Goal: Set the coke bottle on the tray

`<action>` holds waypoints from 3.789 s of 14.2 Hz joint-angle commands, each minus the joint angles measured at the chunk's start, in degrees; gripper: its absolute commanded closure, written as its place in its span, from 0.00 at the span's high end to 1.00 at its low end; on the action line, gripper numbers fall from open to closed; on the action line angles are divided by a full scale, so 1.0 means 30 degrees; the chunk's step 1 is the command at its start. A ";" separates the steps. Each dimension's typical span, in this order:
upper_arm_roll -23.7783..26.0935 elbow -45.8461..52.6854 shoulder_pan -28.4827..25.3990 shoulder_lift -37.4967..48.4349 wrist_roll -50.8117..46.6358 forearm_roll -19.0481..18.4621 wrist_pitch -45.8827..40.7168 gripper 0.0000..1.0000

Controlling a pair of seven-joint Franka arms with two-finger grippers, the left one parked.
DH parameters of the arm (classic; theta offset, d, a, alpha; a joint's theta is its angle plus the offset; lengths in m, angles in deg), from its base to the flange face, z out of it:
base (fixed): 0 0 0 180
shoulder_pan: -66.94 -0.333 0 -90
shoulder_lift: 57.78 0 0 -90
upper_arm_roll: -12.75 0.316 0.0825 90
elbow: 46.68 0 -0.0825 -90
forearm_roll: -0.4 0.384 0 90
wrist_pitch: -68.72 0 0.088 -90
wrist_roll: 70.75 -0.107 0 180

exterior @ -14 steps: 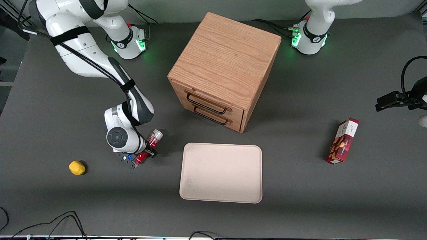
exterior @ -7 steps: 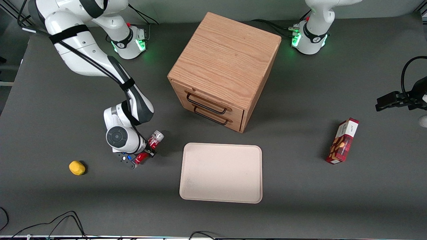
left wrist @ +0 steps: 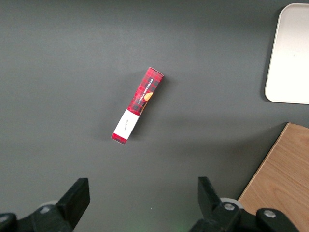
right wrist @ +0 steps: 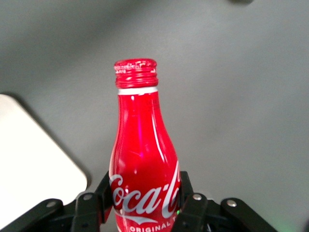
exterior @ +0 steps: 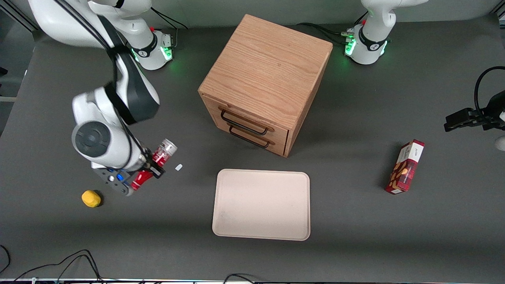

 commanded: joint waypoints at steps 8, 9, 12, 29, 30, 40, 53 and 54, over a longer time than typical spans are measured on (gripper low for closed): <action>0.0416 0.8218 -0.1861 -0.3697 0.0616 0.0868 -0.0785 0.00; 0.0416 0.8572 -0.2268 -0.4575 0.0150 0.0987 0.0677 0.00; 0.0357 0.8575 -0.3091 -0.6861 -0.0294 0.0988 0.5452 0.00; 0.0387 0.8371 -0.3532 -1.3108 0.8407 0.1076 1.0387 0.00; 0.0387 0.8370 -0.3532 -1.3254 0.8407 0.1076 1.0505 0.21; 0.0445 0.8370 -0.3445 -1.2906 0.8319 0.1105 0.9691 1.00; 0.1441 -0.4831 0.2057 0.3782 0.8377 0.1457 0.1719 1.00; 0.1470 -0.5742 0.2759 0.4955 0.8609 0.1457 0.1630 1.00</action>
